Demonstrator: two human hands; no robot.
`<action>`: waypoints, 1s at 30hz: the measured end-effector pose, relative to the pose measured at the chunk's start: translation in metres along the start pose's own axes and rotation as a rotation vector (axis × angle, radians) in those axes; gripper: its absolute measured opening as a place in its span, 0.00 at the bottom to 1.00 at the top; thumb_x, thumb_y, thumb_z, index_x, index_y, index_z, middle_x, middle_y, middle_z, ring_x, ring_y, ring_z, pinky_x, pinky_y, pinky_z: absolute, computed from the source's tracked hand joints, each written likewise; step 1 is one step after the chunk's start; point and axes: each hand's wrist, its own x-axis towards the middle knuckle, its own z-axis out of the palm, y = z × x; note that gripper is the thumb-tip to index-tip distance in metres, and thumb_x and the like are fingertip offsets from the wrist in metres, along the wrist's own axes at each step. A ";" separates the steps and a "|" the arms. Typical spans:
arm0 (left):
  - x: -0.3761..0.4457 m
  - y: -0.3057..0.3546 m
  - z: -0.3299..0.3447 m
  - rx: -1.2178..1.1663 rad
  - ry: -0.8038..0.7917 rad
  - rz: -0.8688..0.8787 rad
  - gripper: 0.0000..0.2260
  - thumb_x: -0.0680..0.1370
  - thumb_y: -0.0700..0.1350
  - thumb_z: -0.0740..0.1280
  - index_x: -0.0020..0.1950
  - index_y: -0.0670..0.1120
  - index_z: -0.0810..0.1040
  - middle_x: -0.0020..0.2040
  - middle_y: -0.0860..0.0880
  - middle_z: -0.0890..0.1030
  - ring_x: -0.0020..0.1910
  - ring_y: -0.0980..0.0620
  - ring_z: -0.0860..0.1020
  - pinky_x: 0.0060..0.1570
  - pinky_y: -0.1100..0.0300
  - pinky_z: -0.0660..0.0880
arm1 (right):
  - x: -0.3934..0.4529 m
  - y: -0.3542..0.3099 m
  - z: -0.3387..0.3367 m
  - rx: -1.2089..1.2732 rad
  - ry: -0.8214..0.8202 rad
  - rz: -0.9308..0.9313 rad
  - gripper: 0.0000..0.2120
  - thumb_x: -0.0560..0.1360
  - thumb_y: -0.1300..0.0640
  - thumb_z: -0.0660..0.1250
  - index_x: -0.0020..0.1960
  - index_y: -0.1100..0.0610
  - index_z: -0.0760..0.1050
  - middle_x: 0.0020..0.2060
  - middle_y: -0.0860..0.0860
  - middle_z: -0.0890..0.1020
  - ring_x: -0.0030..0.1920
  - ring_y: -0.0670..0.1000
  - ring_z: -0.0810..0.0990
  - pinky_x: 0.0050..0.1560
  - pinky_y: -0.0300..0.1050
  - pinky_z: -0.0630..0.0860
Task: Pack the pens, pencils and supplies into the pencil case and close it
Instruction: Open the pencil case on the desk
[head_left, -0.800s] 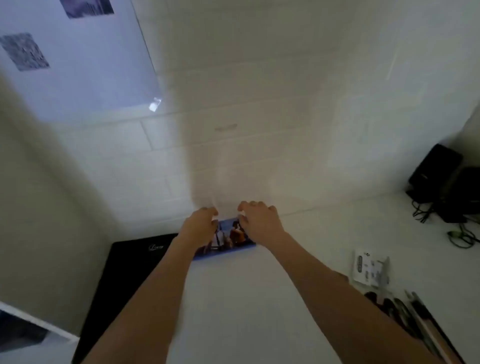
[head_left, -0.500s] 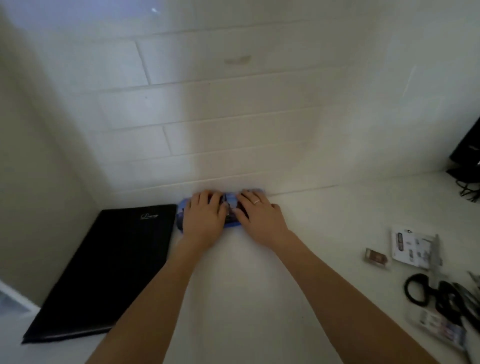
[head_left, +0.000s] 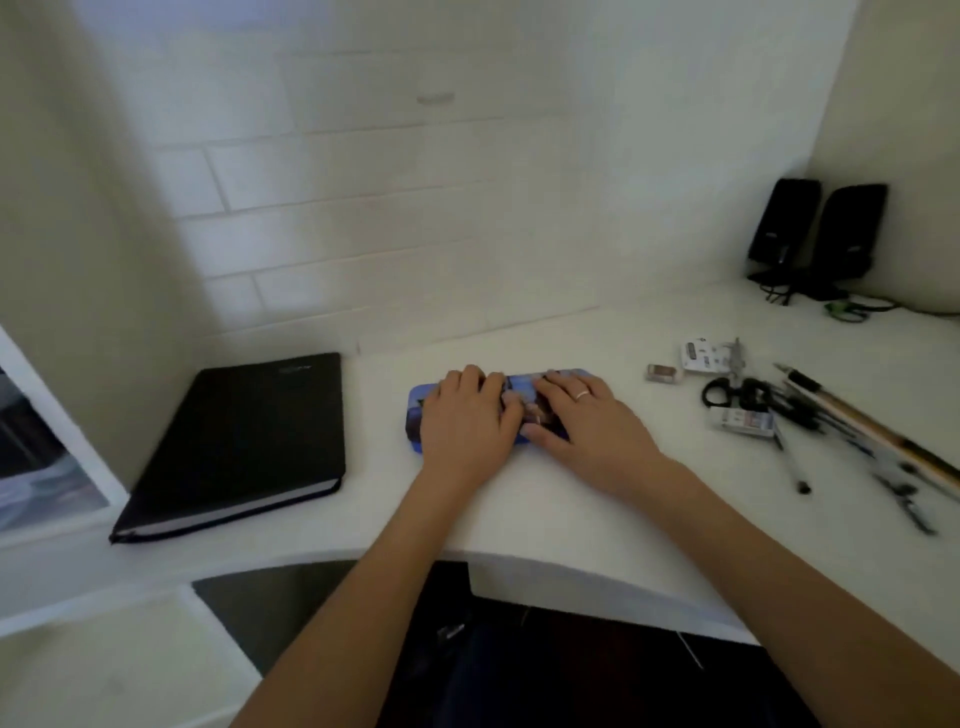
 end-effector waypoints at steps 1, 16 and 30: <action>-0.007 0.006 -0.003 -0.037 -0.005 0.028 0.18 0.80 0.54 0.55 0.63 0.47 0.74 0.56 0.47 0.77 0.55 0.47 0.73 0.53 0.54 0.67 | -0.012 0.006 -0.007 -0.026 -0.011 -0.015 0.31 0.76 0.38 0.54 0.75 0.50 0.56 0.75 0.47 0.59 0.74 0.50 0.52 0.67 0.51 0.66; -0.028 -0.038 -0.028 -0.591 -0.454 -0.171 0.46 0.60 0.66 0.74 0.74 0.60 0.57 0.67 0.53 0.73 0.63 0.50 0.73 0.67 0.52 0.68 | -0.058 0.035 -0.034 0.086 0.036 -0.031 0.25 0.68 0.31 0.60 0.60 0.43 0.67 0.63 0.49 0.71 0.66 0.52 0.65 0.63 0.48 0.66; -0.014 -0.036 -0.028 -0.707 -0.425 -0.263 0.55 0.50 0.63 0.76 0.72 0.57 0.56 0.60 0.56 0.75 0.60 0.51 0.75 0.62 0.54 0.72 | -0.011 0.040 -0.081 0.226 -0.142 0.045 0.32 0.58 0.20 0.51 0.51 0.35 0.75 0.38 0.39 0.82 0.42 0.43 0.80 0.42 0.40 0.76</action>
